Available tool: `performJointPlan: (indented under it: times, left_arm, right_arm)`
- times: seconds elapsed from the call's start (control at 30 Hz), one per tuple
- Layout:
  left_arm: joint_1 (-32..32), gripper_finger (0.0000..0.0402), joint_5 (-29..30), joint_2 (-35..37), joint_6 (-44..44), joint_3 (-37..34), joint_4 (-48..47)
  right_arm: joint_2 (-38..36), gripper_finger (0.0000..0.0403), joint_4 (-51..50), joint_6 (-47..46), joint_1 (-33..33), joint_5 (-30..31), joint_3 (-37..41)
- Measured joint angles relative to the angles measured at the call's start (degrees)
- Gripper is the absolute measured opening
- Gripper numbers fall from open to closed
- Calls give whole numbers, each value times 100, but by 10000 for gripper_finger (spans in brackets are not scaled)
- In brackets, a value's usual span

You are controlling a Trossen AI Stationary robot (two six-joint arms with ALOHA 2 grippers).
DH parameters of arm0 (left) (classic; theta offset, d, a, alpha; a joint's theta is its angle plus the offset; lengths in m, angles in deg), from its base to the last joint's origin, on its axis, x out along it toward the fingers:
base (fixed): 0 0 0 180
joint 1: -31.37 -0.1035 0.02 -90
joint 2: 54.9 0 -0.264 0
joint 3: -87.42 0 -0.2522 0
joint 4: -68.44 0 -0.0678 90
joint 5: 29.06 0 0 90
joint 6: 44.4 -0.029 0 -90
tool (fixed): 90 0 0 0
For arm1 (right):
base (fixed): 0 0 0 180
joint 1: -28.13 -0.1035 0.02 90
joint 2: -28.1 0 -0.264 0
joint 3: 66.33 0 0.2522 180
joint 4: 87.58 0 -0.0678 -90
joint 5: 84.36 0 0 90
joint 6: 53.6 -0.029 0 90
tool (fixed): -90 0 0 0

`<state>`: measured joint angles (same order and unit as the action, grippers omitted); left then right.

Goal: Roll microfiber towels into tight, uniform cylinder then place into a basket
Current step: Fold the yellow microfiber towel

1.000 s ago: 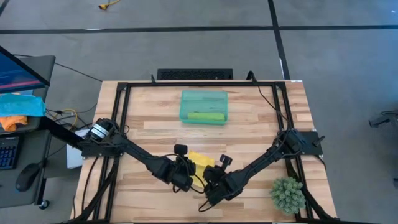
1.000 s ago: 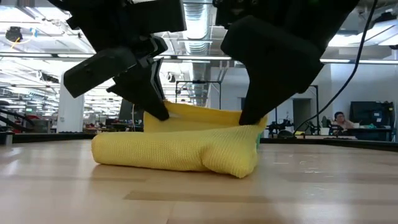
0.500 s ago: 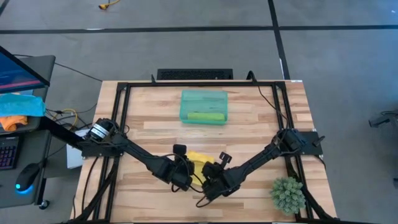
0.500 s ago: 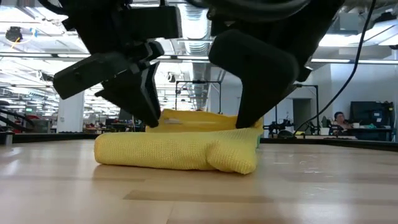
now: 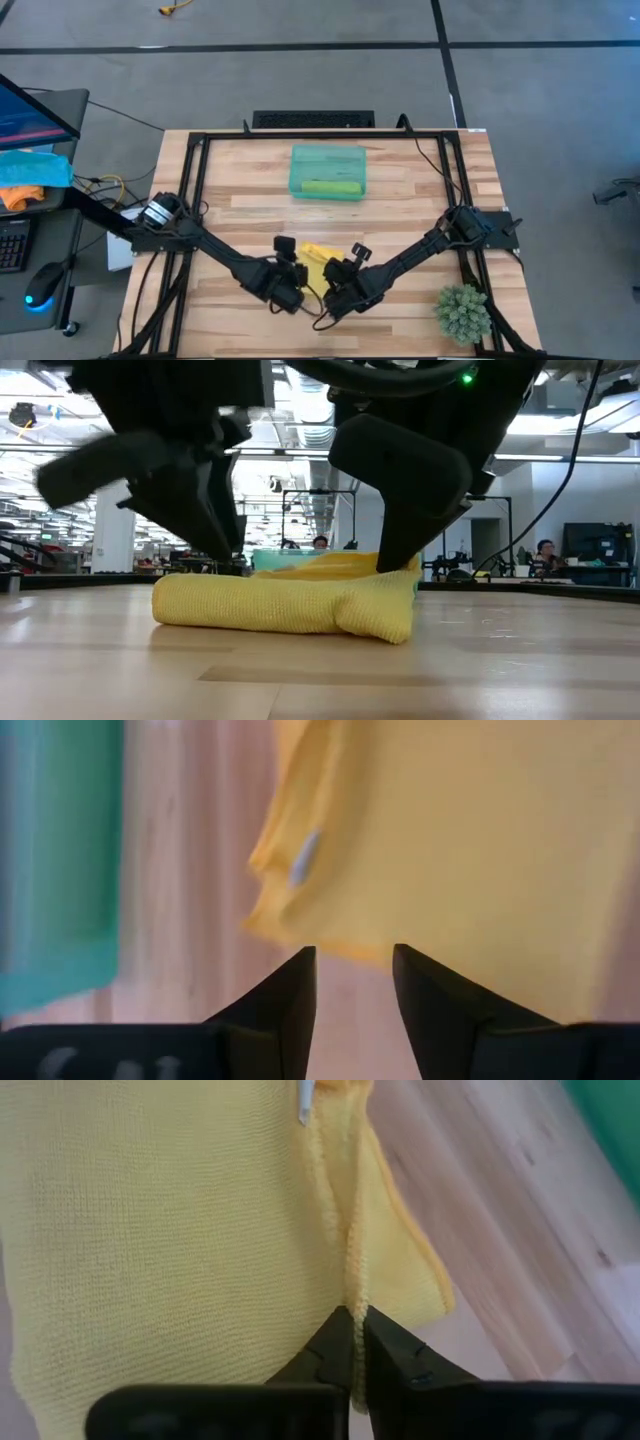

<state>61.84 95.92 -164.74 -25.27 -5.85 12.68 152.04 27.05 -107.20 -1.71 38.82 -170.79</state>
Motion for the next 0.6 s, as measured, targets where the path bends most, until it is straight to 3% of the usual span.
performJointPlan:
  times: [0.23, 0.4, 0.6]
  left_arm:
    - [114, 127, -357, 6, -946, -315, 1952]
    - [-144, 127, -421, 7, -856, -690, 2263]
    - [-445, 127, -785, 7, -596, -1061, 2537]
  right_arm:
    - [2, 38, 60, 0, 37, -271, 0]
    - [2, 48, 113, 4, 35, -257, 0]
    - [2, 94, 102, 107, 108, -159, 0]
